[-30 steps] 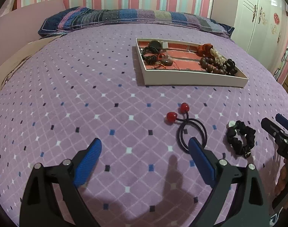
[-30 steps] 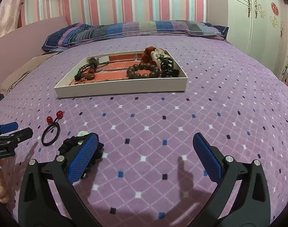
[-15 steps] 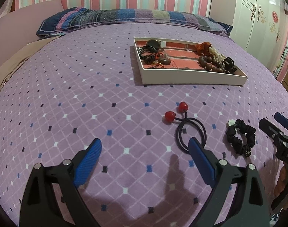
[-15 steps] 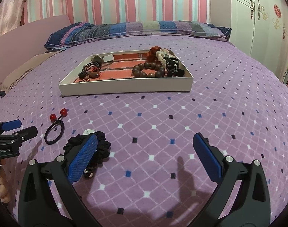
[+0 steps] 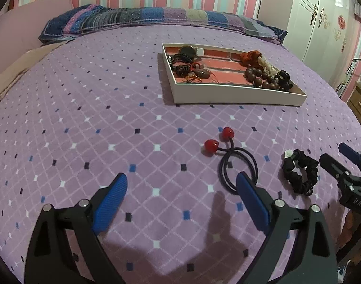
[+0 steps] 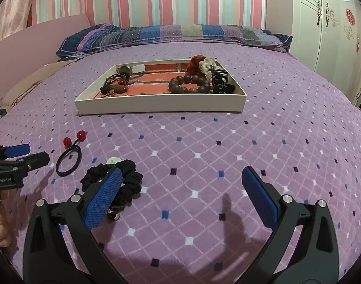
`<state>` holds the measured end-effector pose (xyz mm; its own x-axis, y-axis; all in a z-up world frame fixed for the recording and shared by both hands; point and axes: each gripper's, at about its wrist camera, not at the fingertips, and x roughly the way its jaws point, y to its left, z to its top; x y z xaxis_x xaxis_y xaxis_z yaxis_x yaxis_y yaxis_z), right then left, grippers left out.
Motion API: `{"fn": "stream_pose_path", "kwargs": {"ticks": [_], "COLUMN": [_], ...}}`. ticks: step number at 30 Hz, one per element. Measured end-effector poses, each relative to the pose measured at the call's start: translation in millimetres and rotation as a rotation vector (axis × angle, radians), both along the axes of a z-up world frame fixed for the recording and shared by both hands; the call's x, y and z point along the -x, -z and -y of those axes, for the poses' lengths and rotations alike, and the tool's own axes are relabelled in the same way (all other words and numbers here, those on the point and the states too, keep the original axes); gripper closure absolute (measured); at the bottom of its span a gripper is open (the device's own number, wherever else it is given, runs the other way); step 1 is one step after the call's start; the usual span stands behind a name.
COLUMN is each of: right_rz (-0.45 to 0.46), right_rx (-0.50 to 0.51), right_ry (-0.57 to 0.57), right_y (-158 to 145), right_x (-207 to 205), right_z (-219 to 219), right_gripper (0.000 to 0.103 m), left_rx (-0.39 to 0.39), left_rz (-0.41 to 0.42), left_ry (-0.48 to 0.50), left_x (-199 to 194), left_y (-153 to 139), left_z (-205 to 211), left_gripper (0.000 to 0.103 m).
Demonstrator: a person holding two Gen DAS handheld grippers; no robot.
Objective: Organize jewelry
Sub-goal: 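Move the right tool to the black scrunchie while the left tool approaches the red-ball hair tie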
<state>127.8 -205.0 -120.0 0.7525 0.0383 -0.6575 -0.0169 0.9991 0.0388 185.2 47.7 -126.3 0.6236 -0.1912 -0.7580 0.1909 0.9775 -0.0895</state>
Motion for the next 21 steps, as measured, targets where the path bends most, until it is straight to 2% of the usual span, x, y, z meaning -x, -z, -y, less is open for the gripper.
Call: {"fn": "stream_pose_path", "kwargs": {"ticks": [21], "right_rz": [-0.029], "right_rx": [0.018], "right_ry": [0.010], "right_y": [8.3], "right_x": [-3.5], "right_z": [-7.5], "right_gripper": [0.005], "left_rx": [-0.025], "left_rz": [0.012], "left_ry": [0.077], "left_x": [-6.5], "left_y": [4.6], "left_z": [14.0], "left_gripper": [0.012]}}
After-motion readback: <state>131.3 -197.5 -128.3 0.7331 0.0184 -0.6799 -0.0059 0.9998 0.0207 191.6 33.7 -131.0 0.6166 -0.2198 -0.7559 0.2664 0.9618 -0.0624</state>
